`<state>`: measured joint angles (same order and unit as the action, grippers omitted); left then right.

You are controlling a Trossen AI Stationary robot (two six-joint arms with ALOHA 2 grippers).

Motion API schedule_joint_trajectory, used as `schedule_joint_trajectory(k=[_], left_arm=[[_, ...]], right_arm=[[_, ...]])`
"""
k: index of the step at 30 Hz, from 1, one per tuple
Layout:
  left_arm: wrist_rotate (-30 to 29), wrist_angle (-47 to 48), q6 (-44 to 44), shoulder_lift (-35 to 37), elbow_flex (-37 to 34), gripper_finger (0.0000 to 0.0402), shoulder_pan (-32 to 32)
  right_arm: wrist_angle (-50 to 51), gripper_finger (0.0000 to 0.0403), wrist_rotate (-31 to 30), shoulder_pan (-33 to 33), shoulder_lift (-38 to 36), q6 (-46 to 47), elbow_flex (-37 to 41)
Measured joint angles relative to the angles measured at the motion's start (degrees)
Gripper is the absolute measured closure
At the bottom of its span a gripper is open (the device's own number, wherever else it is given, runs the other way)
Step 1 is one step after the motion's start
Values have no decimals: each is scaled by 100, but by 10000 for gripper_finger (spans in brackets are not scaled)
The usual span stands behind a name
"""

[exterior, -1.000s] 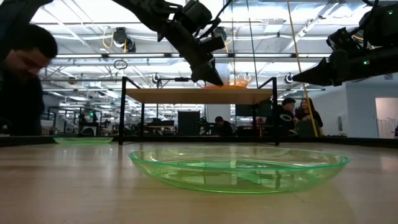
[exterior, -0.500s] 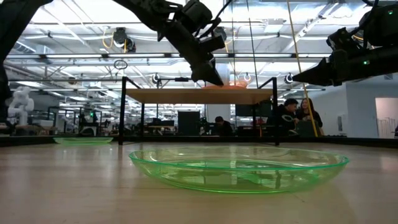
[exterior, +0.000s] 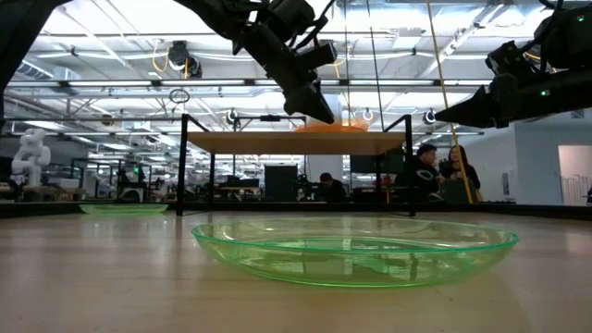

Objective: Place and stack plates onto a shelf
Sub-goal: Stack the orange plate on top of the pink plate on the shelf, then put the pink plate on the shelf

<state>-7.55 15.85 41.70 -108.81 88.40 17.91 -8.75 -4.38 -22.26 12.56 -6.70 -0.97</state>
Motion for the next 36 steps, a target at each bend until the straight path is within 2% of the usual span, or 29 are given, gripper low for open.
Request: schedule_joint_trajectory(k=[6, 11, 17, 24, 30, 36], left_arm=[[-93, 84, 116, 120, 0, 206, 11], [-183, 114, 168, 273, -2, 167, -18], [-319, 71, -234, 801, 9, 160, -139], [-264, 1034, -1182, 1704, 2, 160, -260], [588, 2237, -1667, 2433, 4, 160, -267], [2263, 2761, -2087, 2951, 4, 160, -275]], right_arm=[[0, 332, -2, 2, 0, 0, 0], [0, 332, -2, 2, 0, 0, 0], [-3, 332, 0, 2, -3, 0, 0], [2, 332, -1, 2, 31, -2, 0], [-10, 332, -2, 2, 30, -2, 0], [-2, 332, 0, 2, 31, -1, 0]])
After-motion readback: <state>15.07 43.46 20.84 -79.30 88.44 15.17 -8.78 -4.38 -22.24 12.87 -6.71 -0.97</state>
